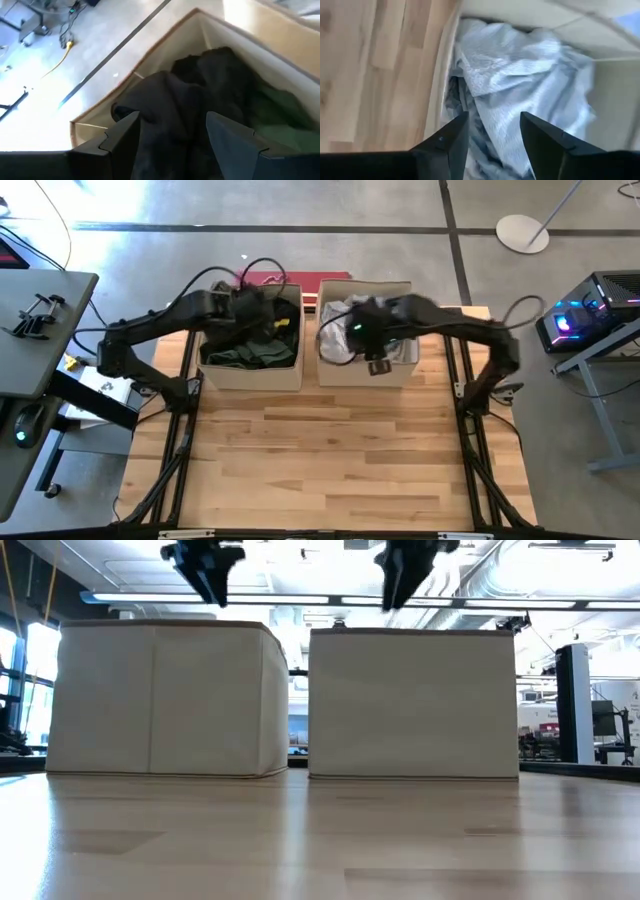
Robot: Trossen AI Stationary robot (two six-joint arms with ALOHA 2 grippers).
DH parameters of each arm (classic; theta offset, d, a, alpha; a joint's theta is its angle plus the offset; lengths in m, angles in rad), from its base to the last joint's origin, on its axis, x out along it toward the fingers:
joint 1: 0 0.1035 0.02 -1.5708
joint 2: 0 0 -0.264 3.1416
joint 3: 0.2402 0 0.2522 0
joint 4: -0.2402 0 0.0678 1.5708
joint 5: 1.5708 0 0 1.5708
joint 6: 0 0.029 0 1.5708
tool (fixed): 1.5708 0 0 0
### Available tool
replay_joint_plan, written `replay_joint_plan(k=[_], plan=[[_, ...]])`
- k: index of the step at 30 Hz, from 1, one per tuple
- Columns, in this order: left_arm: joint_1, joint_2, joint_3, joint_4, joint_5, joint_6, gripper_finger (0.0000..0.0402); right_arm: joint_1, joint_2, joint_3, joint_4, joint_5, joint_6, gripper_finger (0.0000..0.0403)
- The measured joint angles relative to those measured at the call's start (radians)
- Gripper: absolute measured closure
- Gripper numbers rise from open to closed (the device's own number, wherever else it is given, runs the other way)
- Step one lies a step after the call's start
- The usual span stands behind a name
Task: Sort clothes
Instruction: Move the left white laundry bin to the left of the right white laundry bin, then return to Home Position
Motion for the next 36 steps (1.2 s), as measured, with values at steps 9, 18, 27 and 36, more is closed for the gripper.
replay_joint_plan(k=[9,18,27,36], plan=[[0.167,0.165,0.0,0.228,0.184,0.187,0.0181,0.004,-0.27,-0.11,0.025,-0.032,0.176,0.0238],[0.199,0.431,0.001,0.562,0.312,0.372,0.0181,0.065,-0.478,-0.325,0.123,-0.012,0.324,0.0238],[0.205,0.413,-0.001,0.815,0.475,0.538,0.0181,0.103,-0.597,-0.581,0.25,-0.005,0.392,0.0238],[0.123,0.194,-0.001,0.706,0.474,0.521,0.0181,0.163,-0.665,-0.602,0.293,-0.03,0.516,0.0238]])
